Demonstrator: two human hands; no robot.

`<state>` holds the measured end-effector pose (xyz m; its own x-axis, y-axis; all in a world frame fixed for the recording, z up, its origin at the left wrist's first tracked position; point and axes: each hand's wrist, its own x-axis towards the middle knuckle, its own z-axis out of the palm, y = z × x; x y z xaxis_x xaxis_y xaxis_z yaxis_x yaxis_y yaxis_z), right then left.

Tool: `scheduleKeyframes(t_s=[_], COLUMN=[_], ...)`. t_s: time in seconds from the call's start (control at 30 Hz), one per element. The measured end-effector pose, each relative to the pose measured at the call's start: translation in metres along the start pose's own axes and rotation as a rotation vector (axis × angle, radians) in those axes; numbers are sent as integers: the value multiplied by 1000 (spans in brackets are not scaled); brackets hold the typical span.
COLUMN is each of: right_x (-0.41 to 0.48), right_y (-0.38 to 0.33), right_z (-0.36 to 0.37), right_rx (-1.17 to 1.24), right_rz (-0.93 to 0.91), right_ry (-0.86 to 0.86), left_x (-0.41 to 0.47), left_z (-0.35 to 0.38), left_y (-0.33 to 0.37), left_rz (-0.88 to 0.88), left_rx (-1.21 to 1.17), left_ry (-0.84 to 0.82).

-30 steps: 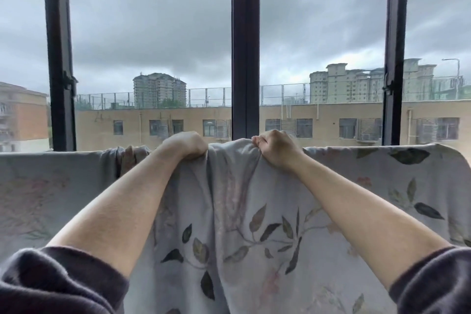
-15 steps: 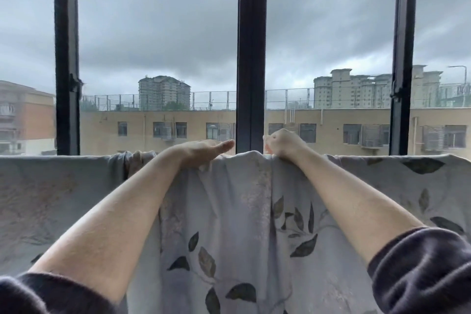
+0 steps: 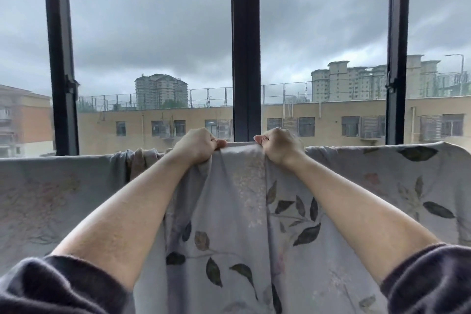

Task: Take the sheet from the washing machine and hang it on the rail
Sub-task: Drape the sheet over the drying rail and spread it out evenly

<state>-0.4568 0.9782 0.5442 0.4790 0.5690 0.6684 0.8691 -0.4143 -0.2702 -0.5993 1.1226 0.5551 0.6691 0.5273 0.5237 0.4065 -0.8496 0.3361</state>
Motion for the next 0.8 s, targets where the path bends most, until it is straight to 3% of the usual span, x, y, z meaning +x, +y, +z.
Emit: scheduleKeyframes(t_s=[0.13,0.23,0.3,0.37,0.43,0.57,0.7,0.8], right_x=[2,-1,-1,-1,-3,-9,-15,-26], right_y=[-5,-8,-6,-2,1,-6,-44,-97], right_z=[7,6,6,4,4,3,19,38], right_rx=[-162,-262,-293,-302,-276,-156,-59,-8], right_rz=[40,-27,-72,-99,-114,-114,-283,-430], right_ry=[-97,-183,-190,-176,-165,-115,63,-79], left_x=[-6,-18,-32,-49,-68,-90,-85,-80], left_z=[4,4,1,-3,-13,-33,-29,-35], left_y=[-2,-6,-12,-23,-47,-96,-97,-95], left_rz=[-44,32,125,207,172,20,71,143], left_rx=[226,336,284,302,387,379,454,398], left_ry=[-84,-88,-5,187,309,281,295,309])
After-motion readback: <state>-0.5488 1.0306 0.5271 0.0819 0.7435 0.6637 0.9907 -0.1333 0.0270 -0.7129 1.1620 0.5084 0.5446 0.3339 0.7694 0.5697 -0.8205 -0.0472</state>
